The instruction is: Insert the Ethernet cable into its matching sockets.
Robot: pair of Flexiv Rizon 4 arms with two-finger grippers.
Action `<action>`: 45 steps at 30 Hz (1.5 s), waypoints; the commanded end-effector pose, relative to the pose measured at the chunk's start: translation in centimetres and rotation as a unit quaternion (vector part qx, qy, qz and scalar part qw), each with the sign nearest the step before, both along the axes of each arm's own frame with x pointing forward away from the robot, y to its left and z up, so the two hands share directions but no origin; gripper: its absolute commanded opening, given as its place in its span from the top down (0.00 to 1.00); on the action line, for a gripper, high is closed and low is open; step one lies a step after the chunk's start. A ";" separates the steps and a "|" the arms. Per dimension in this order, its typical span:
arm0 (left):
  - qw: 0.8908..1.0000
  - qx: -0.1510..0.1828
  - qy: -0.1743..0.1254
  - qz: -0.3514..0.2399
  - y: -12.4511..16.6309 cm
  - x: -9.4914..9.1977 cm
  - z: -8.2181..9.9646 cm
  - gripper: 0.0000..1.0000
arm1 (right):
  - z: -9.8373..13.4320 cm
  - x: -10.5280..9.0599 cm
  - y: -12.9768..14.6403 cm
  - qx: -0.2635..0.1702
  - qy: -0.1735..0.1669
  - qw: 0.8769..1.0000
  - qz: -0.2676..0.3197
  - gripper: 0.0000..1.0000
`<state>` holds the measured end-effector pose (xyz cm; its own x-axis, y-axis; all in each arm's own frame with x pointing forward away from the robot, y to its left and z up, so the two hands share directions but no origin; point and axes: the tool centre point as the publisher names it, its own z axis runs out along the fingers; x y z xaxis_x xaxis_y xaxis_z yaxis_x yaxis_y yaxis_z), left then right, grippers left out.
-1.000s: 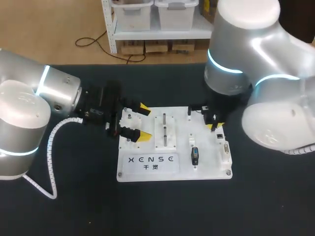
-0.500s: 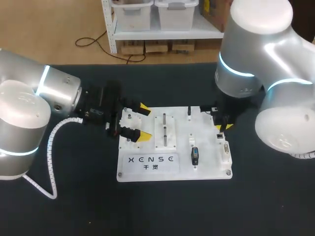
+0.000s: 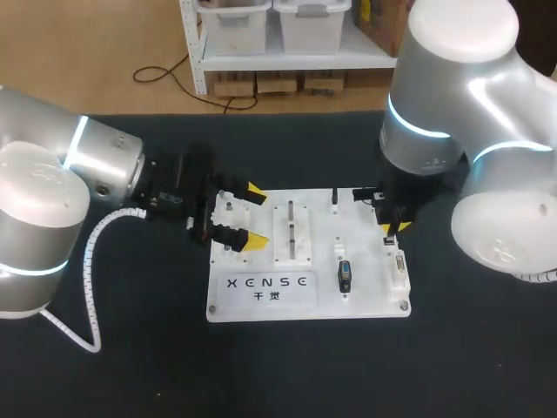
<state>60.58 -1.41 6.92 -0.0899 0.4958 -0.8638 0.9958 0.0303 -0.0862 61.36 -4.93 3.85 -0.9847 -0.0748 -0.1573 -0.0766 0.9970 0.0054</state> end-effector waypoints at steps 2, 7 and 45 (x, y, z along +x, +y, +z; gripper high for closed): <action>1.000 -0.002 -0.001 0.000 0.1 0.0 -0.1 0.00 | -0.1 0.0 0.0 0.000 0.001 1.000 0.000 1.00; 1.000 -0.002 -0.001 0.000 0.1 0.0 -0.1 0.00 | -0.3 0.0 0.0 0.000 0.002 1.000 0.002 1.00; 1.000 -0.002 -0.001 0.000 0.1 0.0 -0.1 0.00 | -2.0 0.6 0.0 -0.003 0.007 1.000 0.011 1.00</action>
